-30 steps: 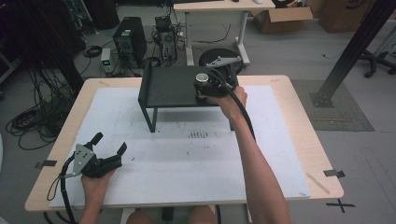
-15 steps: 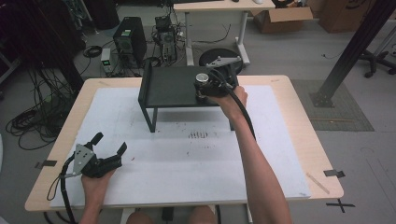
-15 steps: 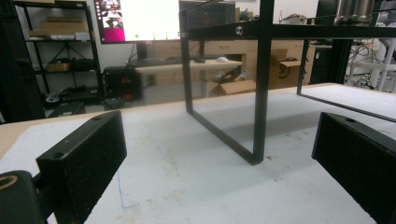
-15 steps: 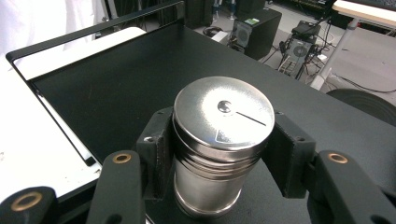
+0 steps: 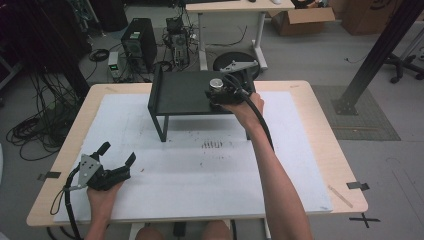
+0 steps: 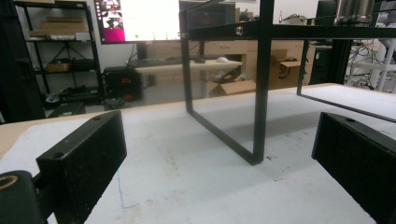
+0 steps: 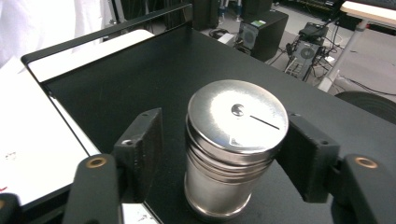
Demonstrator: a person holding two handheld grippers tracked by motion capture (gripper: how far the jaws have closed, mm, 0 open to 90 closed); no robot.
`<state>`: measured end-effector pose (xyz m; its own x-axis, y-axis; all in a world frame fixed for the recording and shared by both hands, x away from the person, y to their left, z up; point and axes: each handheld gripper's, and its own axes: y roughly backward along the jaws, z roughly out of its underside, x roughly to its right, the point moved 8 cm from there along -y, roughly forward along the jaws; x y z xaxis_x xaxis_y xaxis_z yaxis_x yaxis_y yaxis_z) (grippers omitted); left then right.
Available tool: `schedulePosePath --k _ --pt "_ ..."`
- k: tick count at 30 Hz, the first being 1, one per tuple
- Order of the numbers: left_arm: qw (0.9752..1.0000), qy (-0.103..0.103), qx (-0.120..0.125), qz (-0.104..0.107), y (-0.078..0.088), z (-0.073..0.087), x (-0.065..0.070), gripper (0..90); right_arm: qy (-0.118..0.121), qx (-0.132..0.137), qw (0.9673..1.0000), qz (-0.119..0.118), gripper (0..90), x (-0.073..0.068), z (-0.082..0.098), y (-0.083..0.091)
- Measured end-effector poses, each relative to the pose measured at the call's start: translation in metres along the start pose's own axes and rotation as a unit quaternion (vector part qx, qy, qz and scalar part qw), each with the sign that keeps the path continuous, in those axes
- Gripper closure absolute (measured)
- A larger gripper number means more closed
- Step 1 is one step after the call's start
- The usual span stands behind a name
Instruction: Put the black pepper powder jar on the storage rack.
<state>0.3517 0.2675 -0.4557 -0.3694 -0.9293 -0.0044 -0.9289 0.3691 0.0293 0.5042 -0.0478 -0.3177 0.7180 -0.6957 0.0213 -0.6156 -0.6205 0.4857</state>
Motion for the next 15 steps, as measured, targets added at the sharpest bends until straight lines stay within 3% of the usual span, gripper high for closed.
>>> schedulePosePath --k 10,15 --pt "1.0 0.0 0.0 0.0 0.0001 0.0 0.0 3.5 -0.013 0.009 0.9999 -0.004 18.2 -0.0002 -0.0008 0.0024" --pt "1.0 0.0 0.001 -0.001 0.0002 0.0 0.0 3.5 -0.018 0.02 0.9996 0.002 3.7 0.0 -0.0027 0.0027"
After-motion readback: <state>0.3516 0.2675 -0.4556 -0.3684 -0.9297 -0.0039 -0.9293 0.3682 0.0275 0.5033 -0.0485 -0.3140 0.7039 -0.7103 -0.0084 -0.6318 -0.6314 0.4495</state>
